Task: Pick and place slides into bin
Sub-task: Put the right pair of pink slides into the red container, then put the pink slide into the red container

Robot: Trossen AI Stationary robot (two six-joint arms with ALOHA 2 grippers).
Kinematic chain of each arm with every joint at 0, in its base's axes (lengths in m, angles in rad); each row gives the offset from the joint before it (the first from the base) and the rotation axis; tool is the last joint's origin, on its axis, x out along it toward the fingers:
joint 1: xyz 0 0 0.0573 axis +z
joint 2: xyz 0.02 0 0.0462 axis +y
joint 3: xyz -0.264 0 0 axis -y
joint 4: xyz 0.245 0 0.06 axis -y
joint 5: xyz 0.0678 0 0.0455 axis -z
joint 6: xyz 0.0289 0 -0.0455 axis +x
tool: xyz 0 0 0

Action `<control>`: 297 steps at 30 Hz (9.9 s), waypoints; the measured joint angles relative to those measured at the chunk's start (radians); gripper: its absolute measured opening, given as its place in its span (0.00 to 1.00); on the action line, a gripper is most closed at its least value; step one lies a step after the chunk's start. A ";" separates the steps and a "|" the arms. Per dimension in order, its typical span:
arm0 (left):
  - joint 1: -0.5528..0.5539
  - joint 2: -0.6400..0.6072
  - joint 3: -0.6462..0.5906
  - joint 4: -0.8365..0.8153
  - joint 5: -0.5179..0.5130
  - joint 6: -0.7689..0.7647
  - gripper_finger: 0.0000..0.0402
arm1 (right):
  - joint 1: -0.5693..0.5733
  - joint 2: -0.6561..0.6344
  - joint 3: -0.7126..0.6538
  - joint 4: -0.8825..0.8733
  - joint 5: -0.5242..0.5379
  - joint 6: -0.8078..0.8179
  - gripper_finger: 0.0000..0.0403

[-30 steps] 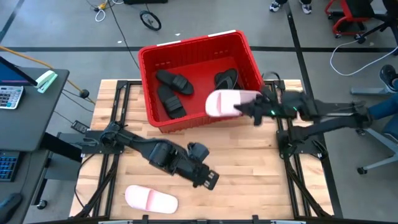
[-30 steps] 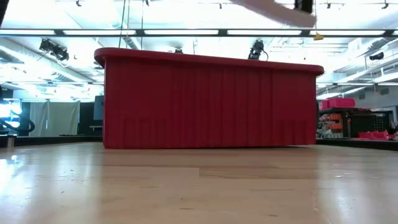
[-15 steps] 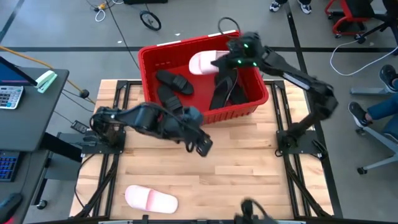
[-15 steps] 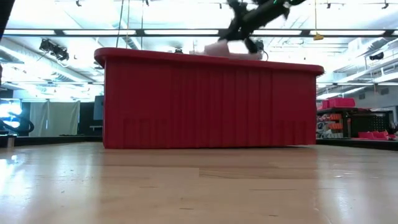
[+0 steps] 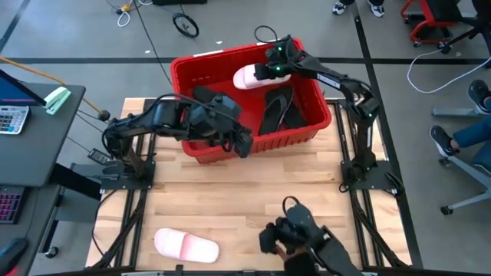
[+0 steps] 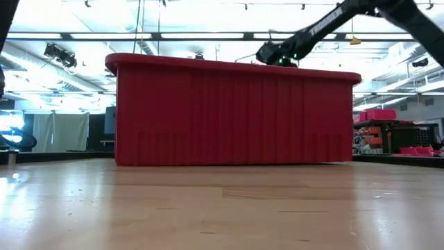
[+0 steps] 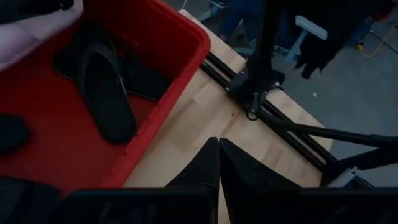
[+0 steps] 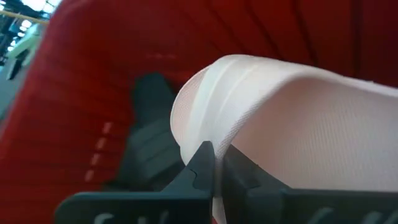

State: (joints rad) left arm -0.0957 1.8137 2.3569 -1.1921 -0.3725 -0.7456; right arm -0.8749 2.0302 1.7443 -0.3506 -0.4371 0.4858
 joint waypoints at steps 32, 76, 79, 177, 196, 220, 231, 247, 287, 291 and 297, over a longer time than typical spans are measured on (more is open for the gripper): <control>0.008 0.006 -0.001 0.013 0.000 -0.108 0.03 | -0.052 0.193 0.002 0.109 -0.023 -0.071 0.43; -0.449 0.152 -0.257 -0.358 0.490 -1.072 0.30 | 0.533 -0.655 0.001 -0.698 -0.071 -0.473 0.37; -0.517 0.139 -0.305 -0.357 0.505 -1.119 0.31 | 0.594 -0.653 0.001 -0.709 -0.071 -0.449 0.37; -0.647 -0.248 -1.361 0.545 0.336 -1.182 0.32 | 1.206 -0.649 -0.006 -0.658 0.363 -0.085 0.37; -0.646 -0.249 -1.536 1.049 0.296 -1.200 0.31 | 1.205 -0.649 -0.006 -0.658 0.362 -0.088 0.37; -0.641 -0.252 -1.530 0.900 0.308 -1.120 0.45 | 1.205 -0.649 -0.006 -0.658 0.362 -0.097 0.37; -0.607 -0.251 -1.531 0.904 0.276 -1.074 0.50 | 1.205 -0.649 -0.006 -0.658 0.363 -0.123 0.37; -0.597 -0.249 -1.536 1.119 0.302 -1.021 0.49 | 1.205 -0.649 -0.006 -0.658 0.363 -0.123 0.37; -0.459 -0.248 -1.346 1.208 0.246 -0.771 0.05 | 1.205 -0.649 -0.007 -0.658 0.363 -0.126 0.37; -0.420 -0.248 -1.196 1.041 0.230 -0.667 0.05 | 1.206 -0.649 -0.007 -0.658 0.363 -0.120 0.37; -0.324 -0.248 -0.930 0.676 0.092 -0.509 0.04 | 1.213 -0.649 -0.007 -0.682 0.340 -0.031 0.37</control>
State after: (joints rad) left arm -0.4198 1.5654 1.4274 -0.5160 -0.2802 -1.2546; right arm 0.3377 1.3811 1.7377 -1.0327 -0.0974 0.4552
